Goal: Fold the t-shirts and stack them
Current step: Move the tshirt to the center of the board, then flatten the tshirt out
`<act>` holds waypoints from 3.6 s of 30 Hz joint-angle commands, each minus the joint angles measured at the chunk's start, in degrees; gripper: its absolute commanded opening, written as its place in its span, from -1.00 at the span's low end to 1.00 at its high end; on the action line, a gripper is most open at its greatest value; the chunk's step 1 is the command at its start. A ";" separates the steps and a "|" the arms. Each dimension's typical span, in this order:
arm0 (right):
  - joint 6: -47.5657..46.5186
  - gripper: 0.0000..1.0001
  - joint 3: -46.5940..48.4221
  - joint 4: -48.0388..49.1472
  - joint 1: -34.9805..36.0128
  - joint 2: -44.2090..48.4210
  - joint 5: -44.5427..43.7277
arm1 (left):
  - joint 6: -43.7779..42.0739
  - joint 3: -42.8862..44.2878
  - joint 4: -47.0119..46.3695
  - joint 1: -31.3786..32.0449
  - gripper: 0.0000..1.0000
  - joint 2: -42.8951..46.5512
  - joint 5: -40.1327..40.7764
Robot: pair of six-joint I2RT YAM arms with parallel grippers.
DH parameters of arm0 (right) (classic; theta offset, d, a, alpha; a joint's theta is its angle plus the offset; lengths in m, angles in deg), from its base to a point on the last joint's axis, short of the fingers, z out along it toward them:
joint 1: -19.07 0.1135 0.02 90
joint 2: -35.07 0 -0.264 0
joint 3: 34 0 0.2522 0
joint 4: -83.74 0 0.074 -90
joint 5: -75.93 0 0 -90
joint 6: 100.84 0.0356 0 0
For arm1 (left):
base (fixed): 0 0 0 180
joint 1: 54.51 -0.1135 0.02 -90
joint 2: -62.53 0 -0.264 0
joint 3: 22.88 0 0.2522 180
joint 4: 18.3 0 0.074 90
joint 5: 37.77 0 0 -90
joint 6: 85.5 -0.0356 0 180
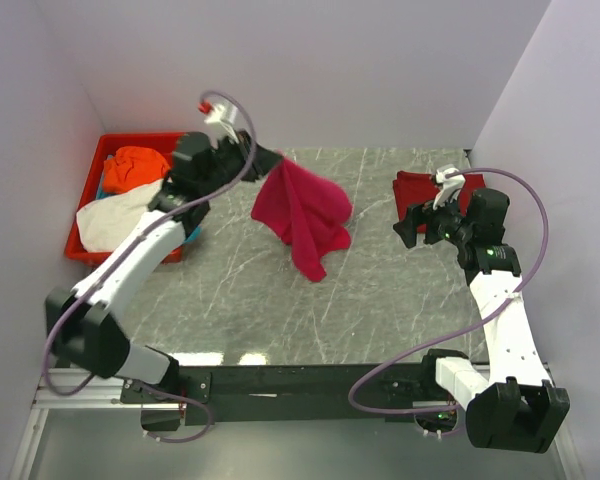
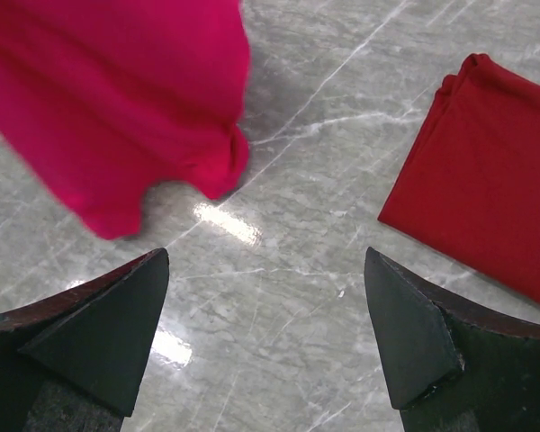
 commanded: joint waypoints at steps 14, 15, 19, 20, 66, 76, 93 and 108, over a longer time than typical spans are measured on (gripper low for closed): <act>-26.05 0.82 -0.07 -12.52 5.83 -9.29 14.41 | -23.33 -4.15 20.67 2.44 0.51 -1.22 9.04; -25.62 0.82 0.72 -12.17 7.67 -10.52 10.21 | -24.04 -5.20 22.16 3.92 0.51 -0.79 7.70; -17.56 0.79 7.48 -10.24 13.22 -20.86 4.46 | -23.26 -13.63 21.66 10.60 0.46 0.45 4.17; -15.88 0.74 11.24 -10.24 13.14 -23.34 4.54 | -22.82 -15.21 20.69 12.27 0.45 0.62 3.82; -5.48 -1.00 38.52 -22.18 18.24 -42.90 -9.07 | -15.34 -9.87 11.45 30.74 -0.99 -16.09 30.03; -7.34 -1.00 55.03 -26.68 11.47 -20.74 -8.20 | -19.65 14.87 20.50 33.64 -0.99 -4.56 7.08; 0.05 -1.00 65.24 -22.02 23.32 -35.99 2.53 | -5.37 -5.61 11.99 36.63 -0.99 22.20 26.46; -5.63 0.40 58.54 -20.15 31.95 -56.43 -8.39 | 28.91 -43.80 33.61 19.67 0.87 50.14 50.41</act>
